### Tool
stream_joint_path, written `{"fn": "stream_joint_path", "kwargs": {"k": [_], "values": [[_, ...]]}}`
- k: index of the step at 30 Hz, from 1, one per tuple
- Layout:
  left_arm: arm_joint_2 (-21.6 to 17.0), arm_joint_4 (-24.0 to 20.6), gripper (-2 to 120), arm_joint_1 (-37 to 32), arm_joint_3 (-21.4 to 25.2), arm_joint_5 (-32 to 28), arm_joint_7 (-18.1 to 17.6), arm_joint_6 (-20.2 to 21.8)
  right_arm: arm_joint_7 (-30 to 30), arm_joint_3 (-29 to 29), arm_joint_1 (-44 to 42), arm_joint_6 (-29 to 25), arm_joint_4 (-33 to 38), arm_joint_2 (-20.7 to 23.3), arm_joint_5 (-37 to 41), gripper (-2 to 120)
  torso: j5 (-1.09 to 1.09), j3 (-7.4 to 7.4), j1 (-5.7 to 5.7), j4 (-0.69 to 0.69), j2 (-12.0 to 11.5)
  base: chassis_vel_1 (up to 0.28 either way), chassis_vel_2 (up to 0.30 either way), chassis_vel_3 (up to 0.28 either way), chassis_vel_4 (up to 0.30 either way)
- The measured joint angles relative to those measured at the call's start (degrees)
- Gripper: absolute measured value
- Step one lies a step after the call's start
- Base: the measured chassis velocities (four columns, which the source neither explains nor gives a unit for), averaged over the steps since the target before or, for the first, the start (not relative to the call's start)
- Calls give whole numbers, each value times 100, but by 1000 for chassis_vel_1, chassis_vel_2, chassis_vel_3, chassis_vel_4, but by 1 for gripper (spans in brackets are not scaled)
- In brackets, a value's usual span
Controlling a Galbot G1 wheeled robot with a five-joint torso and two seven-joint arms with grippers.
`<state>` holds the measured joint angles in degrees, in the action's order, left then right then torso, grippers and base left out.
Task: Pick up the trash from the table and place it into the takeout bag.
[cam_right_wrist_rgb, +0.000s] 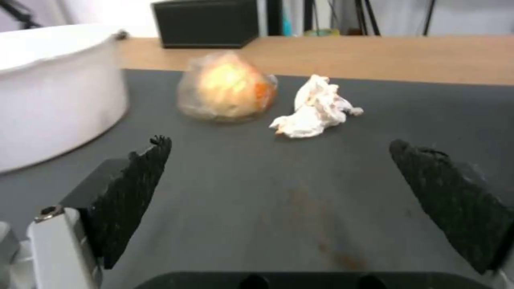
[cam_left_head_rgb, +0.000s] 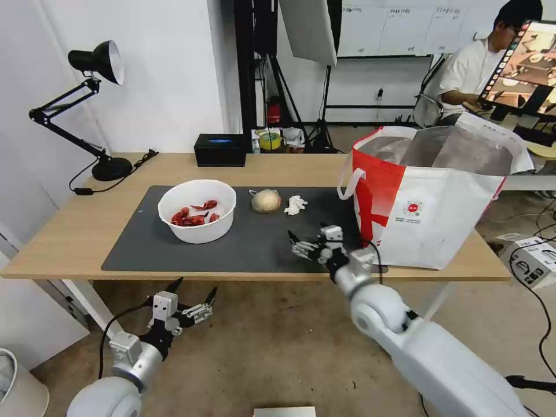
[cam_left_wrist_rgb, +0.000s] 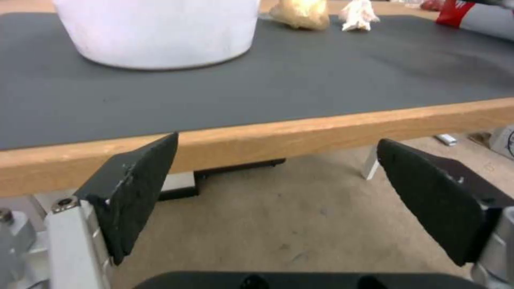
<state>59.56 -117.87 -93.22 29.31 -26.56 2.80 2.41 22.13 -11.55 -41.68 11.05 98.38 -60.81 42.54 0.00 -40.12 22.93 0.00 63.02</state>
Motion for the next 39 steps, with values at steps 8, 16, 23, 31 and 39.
{"fn": "stream_joint_path", "kwargs": {"k": [8,16,23,31,39], "values": [[-9,26,100,-28,80,-13,-2,-10,644,-216,925,195,-887,-626,344,100,1,0,0,0,0,0,0,0,0],[48,11,100,-137,105,10,-1,-28,1162,-225,1629,550,-1787,-1233,533,100,2,1,0,-1,0,0,0,0,0],[27,30,100,-159,143,16,-1,-35,1370,-234,1997,718,-2555,-1589,424,100,1,1,0,0,0,0,0,0,0],[82,68,100,-181,145,17,3,-94,1738,-242,2153,992,-3055,-1963,320,100,1,1,-1,0,0,0,0,0,0],[93,49,100,-204,157,18,3,-108,1904,-248,2237,1177,-3293,-2164,270,100,1,1,-1,0,1,0,0,0,0]]}}
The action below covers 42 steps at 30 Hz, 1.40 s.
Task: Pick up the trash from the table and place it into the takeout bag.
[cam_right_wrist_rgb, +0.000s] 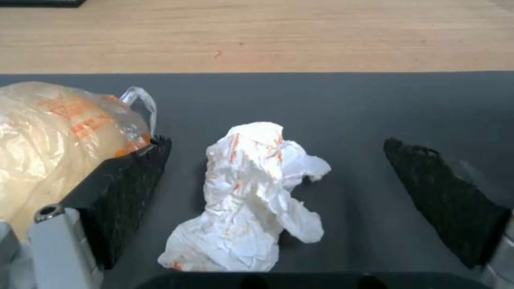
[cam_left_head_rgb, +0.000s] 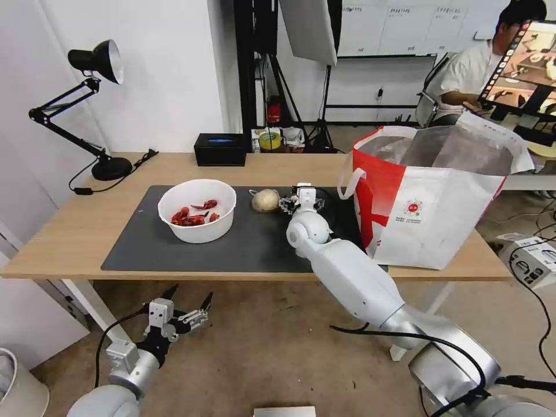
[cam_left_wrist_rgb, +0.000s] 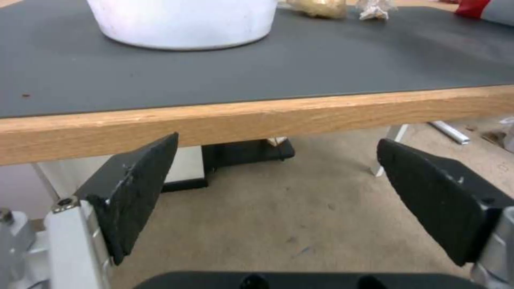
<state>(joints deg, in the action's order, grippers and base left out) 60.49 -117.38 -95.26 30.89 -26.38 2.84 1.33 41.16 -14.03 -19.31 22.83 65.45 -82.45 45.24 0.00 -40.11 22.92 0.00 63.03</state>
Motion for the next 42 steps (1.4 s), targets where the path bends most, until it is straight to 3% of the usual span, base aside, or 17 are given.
{"fn": "stream_joint_path", "kwargs": {"k": [24,28,31,42], "values": [[117,-62,100,-150,9,108,5,-40,16,41,14,81,-289,-100,-9,98,0,0,0,0,0,0,0,0,0],[141,-74,100,-182,9,130,5,-48,13,44,28,75,-311,-96,5,89,0,0,0,0,0,0,0,0,0],[154,-108,100,-228,10,151,6,-54,10,45,28,68,-306,-73,30,73,0,0,0,0,0,0,0,0,0],[157,-211,100,-330,36,151,3,-58,23,44,-59,55,-189,-9,120,37,-1,1,0,0,0,0,0,0,0]]}}
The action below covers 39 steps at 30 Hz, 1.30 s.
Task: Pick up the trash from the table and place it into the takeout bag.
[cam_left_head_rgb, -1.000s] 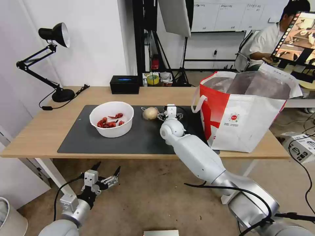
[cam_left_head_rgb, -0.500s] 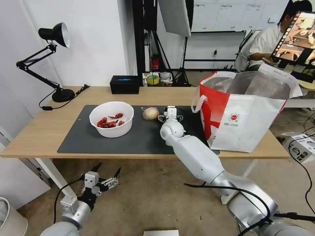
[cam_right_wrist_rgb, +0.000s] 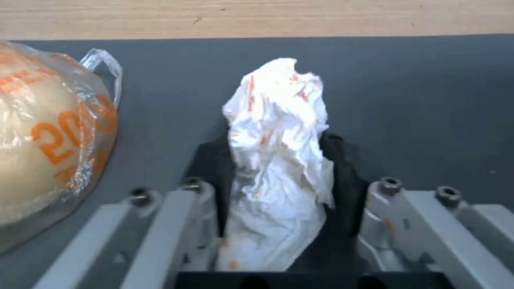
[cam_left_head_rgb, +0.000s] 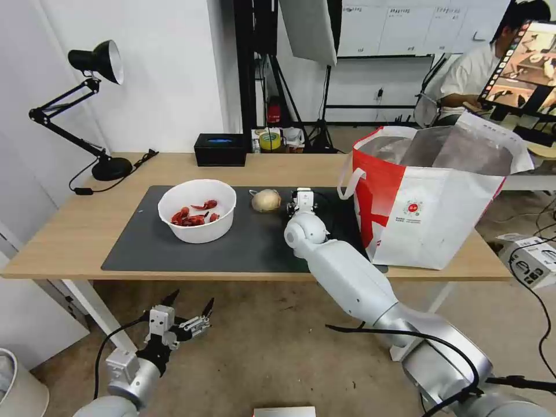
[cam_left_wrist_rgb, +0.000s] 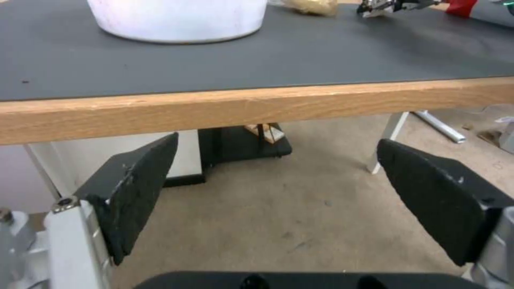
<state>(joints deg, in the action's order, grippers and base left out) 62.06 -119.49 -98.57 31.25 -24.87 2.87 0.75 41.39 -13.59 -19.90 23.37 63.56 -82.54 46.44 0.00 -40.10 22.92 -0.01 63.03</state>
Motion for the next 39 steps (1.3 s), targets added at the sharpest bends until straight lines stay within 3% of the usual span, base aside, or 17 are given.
{"fn": "stream_joint_path", "kwargs": {"k": [4,8,10,13,15,16,19,20,27,32,34,39], "values": [[25,-25,100,-59,8,3,-2,-3,9,-8,-31,-6,88,72,59,18,0,0,0,0,0,0,0,0,0],[37,-37,100,-87,14,17,-3,-6,-8,-9,-47,-50,145,113,81,11,0,-1,0,1,0,0,0,0,0],[54,-48,100,-122,26,41,-4,-12,-120,-9,-91,-195,365,227,122,0,0,-2,0,1,-1,0,0,0,0],[69,-64,100,-142,36,58,-8,-21,-137,-12,-137,-217,570,322,141,0,0,-1,0,0,-1,0,0,0,0],[90,-188,100,-231,66,75,-12,-61,-143,-44,-324,-221,1274,663,201,0,0,-1,0,0,-1,0,0,0,0],[90,-188,100,-231,66,75,-12,-61,-143,-44,-324,-221,1274,663,201,0,0,-1,0,0,-1,0,0,0,0],[92,-312,100,-324,120,89,-13,-71,-131,-98,-773,-188,2466,1270,305,0,-1,0,0,2,-1,0,0,0,0],[92,-312,100,-324,120,89,-13,-71,-131,-98,-773,-188,2466,1270,305,0,-1,0,0,2,-1,0,0,0,0],[69,-502,100,-446,183,98,-20,-73,-201,198,-1602,-119,4233,2142,369,0,-1,0,-1,1,-1,0,0,0,0],[108,-502,100,-459,177,128,-26,-71,-593,552,-1947,-238,4850,2589,385,0,-1,0,-1,2,-1,0,0,0,0],[148,-502,100,-476,143,178,-25,-70,-1042,903,-2094,-511,5180,2915,367,0,-1,0,-1,2,-1,0,0,0,0],[177,-504,100,-477,103,221,-25,-70,-1378,1351,-2050,-747,5465,3308,386,0,-1,0,-1,2,0,0,0,0,0]]}}
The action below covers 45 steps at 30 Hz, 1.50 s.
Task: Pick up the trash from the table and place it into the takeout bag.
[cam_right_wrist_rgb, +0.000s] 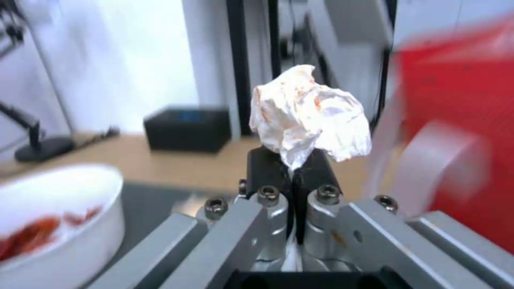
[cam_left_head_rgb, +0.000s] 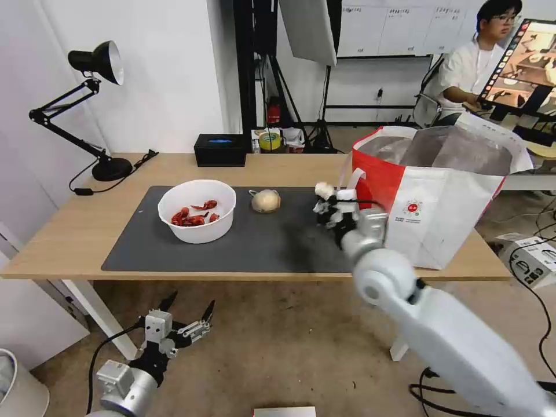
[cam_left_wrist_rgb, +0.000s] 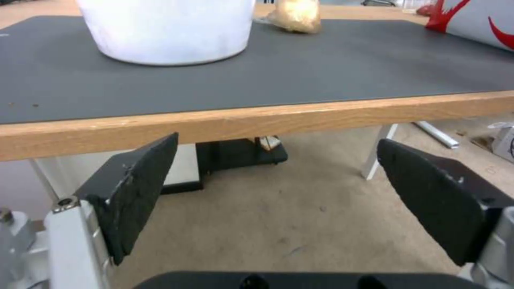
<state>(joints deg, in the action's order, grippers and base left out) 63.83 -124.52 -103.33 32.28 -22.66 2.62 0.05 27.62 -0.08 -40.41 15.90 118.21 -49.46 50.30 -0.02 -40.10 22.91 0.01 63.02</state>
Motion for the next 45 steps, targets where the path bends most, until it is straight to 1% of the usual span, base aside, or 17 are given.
{"fn": "stream_joint_path", "kwargs": {"k": [3,4,7,8,10,12,15,24,30,32,34,35,36,40,41,44,45], "values": [[3,-13,100,30,-37,7,-2,5,-263,393,250,-167,111,418,193,0,0,0,0,-1,0,0,0,0,0],[3,-13,100,30,-37,7,-2,5,-263,393,250,-167,111,418,193,0,0,0,0,-1,0,0,0,0,0],[-1,-9,100,78,-79,6,-2,16,-641,669,526,-502,-94,745,74,0,1,0,0,0,0,0,0,0,0],[-1,-9,100,78,-79,6,-2,16,-641,669,526,-502,-94,745,74,0,1,0,0,0,0,0,0,0,0],[-2,-3,100,92,-109,3,-4,22,-819,803,690,-688,-325,913,-69,0,0,0,1,-1,0,0,0,0,0],[-3,-5,100,93,-115,1,-4,24,-827,821,714,-701,-356,938,-70,0,1,-1,1,-1,0,0,0,0,0],[-25,-86,100,101,-160,-24,-6,52,-842,963,805,-733,-635,1123,-71,0,1,-1,1,0,0,0,0,0,0],[-57,-161,100,113,-180,-32,-9,61,-788,1037,670,-764,-935,1174,-119,0,1,-1,1,-1,0,0,0,0,0],[-61,-172,100,93,-196,-38,-9,62,-642,1112,482,-615,-1045,1200,-251,0,1,-1,1,-1,0,0,0,0,0],[-61,-172,100,96,-205,-38,-9,62,-629,1136,455,-539,-1046,1204,-278,3,2,-1,1,-1,0,0,0,0,0],[-58,-171,100,101,-221,-38,-9,63,-605,1172,394,-463,-1046,1209,-329,14,2,-1,1,-1,0,0,0,0,0],[-57,-170,100,101,-221,-38,-9,63,-598,1184,373,-447,-1043,1210,-339,18,2,-1,1,-1,0,0,0,0,0],[-57,-170,100,101,-221,-38,-9,63,-598,1184,373,-447,-1043,1210,-339,18,2,-1,1,-1,0,0,0,0,0],[-50,-171,100,98,-203,-44,-9,64,-579,1212,263,-316,-995,1224,-530,37,2,-1,1,-1,0,0,0,0,0],[-50,-171,100,98,-203,-44,-9,64,-579,1212,263,-316,-995,1224,-530,37,2,-1,1,-1,0,0,0,0,0],[-50,-191,100,103,-176,-63,-8,64,-579,1234,207,-278,-969,1228,-586,51,2,-1,1,-1,0,0,0,0,0],[-50,-191,100,103,-176,-63,-8,64,-579,1234,207,-278,-969,1228,-586,51,2,-1,1,-1,0,0,0,0,0]]}}
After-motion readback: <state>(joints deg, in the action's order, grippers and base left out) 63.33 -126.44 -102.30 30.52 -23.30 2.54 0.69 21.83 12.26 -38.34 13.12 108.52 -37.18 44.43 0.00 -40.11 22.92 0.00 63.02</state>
